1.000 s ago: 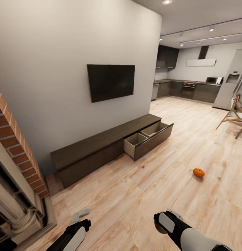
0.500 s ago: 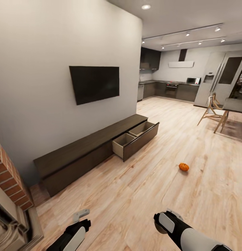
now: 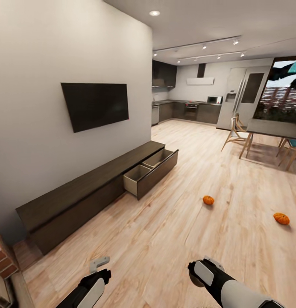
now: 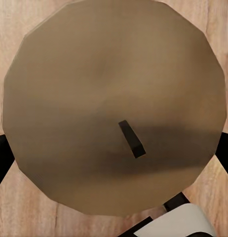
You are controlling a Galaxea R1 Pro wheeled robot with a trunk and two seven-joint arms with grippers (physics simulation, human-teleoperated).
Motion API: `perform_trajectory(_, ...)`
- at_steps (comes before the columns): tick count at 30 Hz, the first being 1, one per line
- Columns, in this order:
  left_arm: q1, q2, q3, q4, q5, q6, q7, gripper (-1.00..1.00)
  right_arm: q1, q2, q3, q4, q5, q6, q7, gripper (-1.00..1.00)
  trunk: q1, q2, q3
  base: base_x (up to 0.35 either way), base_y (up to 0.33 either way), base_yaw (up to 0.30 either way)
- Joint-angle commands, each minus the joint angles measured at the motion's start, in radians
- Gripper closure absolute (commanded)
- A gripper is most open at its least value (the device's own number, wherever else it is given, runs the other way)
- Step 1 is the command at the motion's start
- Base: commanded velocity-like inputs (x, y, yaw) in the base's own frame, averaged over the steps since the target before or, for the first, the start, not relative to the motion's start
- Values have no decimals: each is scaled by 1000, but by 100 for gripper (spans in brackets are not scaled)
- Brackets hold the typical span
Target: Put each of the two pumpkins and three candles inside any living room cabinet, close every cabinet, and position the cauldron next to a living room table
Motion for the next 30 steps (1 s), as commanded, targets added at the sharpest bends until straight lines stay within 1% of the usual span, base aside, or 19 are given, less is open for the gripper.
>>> perform_trajectory(1, -1, 2, -6, -2, 5, 4, 8, -100, -1, 0, 6, -1, 1, 6, -6, 100, 0, -1, -1, 0, 0, -257)
perform_trajectory(14, -1, 2, -6, -2, 5, 4, 8, -100, -1, 0, 6, -1, 1, 6, -5, 100, 0, -1, 6, 0, 0, -263)
perform_trajectory(30, -1, 2, -6, -2, 5, 3, 8, -100, -1, 0, 6, 0, 1, 6, -4, 100, 0, -1, -9, 1, 0, -236)
